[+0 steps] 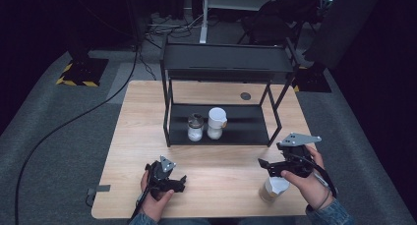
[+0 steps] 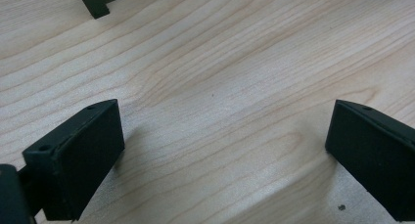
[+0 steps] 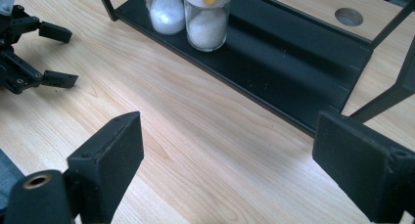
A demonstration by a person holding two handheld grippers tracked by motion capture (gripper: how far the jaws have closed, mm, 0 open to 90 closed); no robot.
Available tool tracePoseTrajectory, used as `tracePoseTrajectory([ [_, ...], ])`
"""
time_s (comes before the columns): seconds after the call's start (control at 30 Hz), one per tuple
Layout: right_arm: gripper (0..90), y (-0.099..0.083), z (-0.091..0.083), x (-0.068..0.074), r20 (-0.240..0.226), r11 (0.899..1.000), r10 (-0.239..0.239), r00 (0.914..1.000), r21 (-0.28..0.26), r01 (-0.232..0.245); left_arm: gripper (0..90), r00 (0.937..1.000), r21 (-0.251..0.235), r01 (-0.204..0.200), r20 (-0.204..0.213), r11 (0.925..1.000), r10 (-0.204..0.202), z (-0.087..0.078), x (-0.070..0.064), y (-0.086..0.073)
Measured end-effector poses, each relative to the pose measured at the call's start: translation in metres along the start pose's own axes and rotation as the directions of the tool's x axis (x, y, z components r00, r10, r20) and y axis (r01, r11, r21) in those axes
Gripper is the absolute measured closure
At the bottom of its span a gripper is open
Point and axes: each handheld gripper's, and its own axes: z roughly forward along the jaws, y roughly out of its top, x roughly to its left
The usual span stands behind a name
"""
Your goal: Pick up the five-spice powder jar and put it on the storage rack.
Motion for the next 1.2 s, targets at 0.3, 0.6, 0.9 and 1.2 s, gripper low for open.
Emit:
tracePoseTrajectory([
  [0.3,11.6,-0.014,0.002,0.002,0.006,1.000,0.013,0.9999,0.003,-0.013,0.5,1.0000,0.000,0.000,0.000,1.0000,0.000,0.000,0.000,0.000],
  [0.6,11.3,-0.026,0.006,0.004,-0.003,1.000,0.019,0.9998,0.014,-0.019,0.5,1.0000,0.000,0.000,0.000,1.0000,0.000,0.000,0.000,0.000],
  [0.9,11.3,-0.042,0.006,0.011,0.001,0.999,0.022,0.9998,0.026,-0.022,0.5,1.0000,0.000,0.000,0.000,1.0000,0.000,0.000,0.000,0.000],
  [1.2,11.3,-0.053,0.010,0.014,0.002,0.998,0.038,0.9993,0.049,-0.038,0.5,1.0000,0.000,0.000,0.000,1.0000,0.000,0.000,0.000,0.000],
])
